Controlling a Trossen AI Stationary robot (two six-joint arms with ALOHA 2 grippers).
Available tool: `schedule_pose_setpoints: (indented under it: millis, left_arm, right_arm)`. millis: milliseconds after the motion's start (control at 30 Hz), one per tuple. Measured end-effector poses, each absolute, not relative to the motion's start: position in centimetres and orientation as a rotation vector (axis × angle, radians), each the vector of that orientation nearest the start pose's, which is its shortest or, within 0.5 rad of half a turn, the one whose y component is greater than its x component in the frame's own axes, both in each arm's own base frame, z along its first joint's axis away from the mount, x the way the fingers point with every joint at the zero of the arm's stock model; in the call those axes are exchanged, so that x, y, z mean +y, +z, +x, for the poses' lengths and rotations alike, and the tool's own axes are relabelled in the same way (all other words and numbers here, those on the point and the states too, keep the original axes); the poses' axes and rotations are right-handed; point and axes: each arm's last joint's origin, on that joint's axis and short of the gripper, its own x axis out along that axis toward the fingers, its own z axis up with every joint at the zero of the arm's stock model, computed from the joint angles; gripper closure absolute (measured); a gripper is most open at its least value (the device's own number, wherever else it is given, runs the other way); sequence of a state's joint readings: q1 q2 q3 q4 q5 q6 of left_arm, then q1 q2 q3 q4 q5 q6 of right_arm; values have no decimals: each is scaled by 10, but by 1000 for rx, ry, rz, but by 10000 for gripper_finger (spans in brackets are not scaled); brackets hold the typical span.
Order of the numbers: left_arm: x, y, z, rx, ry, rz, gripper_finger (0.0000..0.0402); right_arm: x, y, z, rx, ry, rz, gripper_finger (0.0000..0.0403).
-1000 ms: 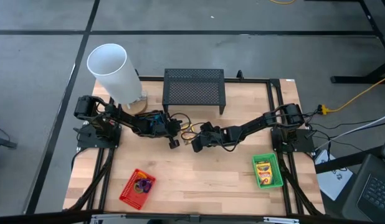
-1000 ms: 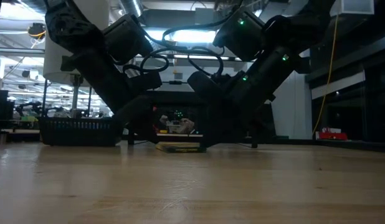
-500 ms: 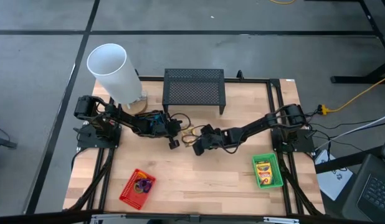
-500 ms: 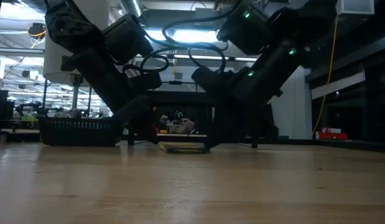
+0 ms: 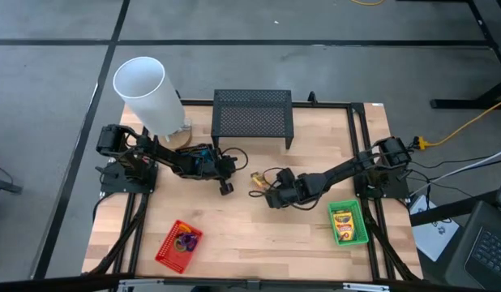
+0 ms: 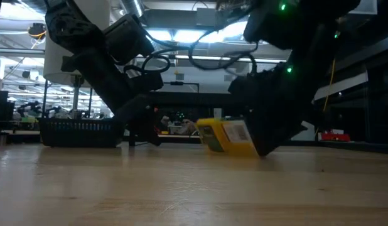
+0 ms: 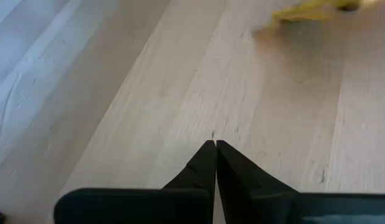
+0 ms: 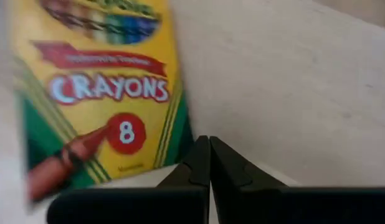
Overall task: Pick & Place Office Desk Supplies
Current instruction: Put the crayon box into the green bin
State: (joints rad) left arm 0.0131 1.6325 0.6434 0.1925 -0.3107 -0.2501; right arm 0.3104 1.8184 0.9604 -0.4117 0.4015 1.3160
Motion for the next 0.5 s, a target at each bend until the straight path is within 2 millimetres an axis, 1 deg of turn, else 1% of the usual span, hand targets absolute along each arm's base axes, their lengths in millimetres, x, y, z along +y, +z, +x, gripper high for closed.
schedule_pose_setpoints:
  millis: [133, 333, 500]
  left_arm:
    - [12, 128, 289, 730, 382, -128, 389]
    - [11, 130, 291, 714, 351, -144, 391]
    - [10, 131, 292, 700, 320, -170, 389]
  right_arm:
    - [87, 130, 307, 880, -781, 718, 391]
    - [86, 136, 308, 838, -786, 701, 335]
    - [83, 140, 316, 776, -738, 704, 291]
